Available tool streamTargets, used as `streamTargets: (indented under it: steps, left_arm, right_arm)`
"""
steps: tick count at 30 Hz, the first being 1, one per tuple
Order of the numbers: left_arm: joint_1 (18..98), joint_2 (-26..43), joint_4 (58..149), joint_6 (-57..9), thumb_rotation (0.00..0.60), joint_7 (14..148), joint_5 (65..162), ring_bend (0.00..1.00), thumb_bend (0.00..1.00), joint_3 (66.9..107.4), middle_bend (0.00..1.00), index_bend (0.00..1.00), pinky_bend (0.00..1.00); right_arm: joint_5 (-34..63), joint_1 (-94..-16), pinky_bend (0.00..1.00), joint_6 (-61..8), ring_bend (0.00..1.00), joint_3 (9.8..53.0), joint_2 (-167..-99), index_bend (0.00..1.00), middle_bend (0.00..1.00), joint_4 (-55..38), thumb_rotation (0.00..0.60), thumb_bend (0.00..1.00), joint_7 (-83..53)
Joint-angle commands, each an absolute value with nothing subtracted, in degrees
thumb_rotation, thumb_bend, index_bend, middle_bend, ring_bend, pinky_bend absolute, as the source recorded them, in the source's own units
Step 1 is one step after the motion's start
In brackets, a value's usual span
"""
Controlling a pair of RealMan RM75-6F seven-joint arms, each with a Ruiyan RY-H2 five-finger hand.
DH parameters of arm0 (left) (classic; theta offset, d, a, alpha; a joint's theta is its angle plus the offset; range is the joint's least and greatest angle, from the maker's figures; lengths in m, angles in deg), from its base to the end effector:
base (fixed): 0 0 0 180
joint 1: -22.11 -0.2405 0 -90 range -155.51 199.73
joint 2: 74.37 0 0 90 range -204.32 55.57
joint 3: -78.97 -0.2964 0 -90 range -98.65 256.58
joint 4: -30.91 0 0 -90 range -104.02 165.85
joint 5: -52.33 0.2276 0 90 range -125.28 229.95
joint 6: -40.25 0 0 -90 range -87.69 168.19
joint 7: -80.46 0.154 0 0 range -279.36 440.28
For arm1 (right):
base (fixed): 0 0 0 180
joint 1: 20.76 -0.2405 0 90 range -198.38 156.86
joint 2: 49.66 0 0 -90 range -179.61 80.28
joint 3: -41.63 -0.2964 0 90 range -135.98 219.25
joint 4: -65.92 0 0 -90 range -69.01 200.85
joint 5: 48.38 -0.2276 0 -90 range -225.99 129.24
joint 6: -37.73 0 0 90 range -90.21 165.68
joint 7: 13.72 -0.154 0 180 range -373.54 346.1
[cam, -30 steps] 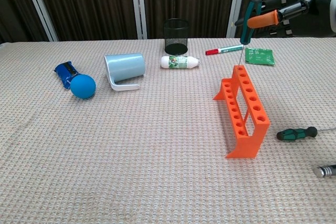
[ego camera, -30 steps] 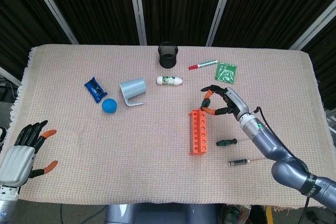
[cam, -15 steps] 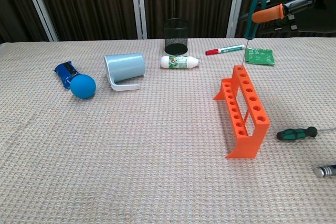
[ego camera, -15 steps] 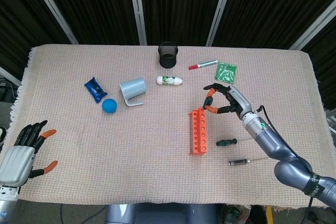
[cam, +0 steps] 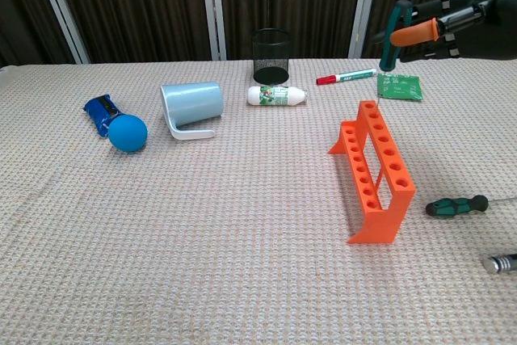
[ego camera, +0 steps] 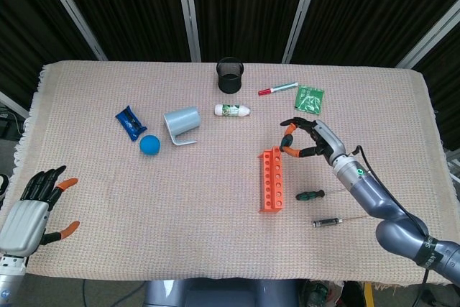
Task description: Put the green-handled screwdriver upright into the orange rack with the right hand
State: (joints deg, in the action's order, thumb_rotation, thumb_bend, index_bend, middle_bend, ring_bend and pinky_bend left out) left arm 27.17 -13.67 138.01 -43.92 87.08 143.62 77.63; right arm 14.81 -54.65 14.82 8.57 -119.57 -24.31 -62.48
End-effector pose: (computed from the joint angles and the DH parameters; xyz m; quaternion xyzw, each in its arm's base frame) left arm -0.2940 0.1743 0.1440 -0.6264 -0.4121 -0.4053 0.5231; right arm -0.1936 -0.4269 0.0876 0.4011 -0.7638 0.4801 0.1589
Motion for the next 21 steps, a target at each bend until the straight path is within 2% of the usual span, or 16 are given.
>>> streamTargets:
  steps: [1, 21]
  left_arm:
    - [27.2, -13.6, 138.0, -43.8, 0.6, 87.1, 143.6, 0.0, 0.18, 77.6, 0.01, 0.19, 0.0]
    - [27.3, -13.7, 138.1, -43.2, 0.6, 87.1, 143.9, 0.0, 0.18, 77.3, 0.01, 0.19, 0.0]
  right_arm:
    - [15.1, -54.9, 0.0, 14.7, 0.0, 8.9, -119.7, 0.58, 0.24, -24.0, 0.6, 0.25, -62.7]
    - [18.6, -55.6, 0.0, 10.2, 0.0, 13.8, -124.6, 0.58, 0.24, -19.7, 0.6, 0.25, -61.9]
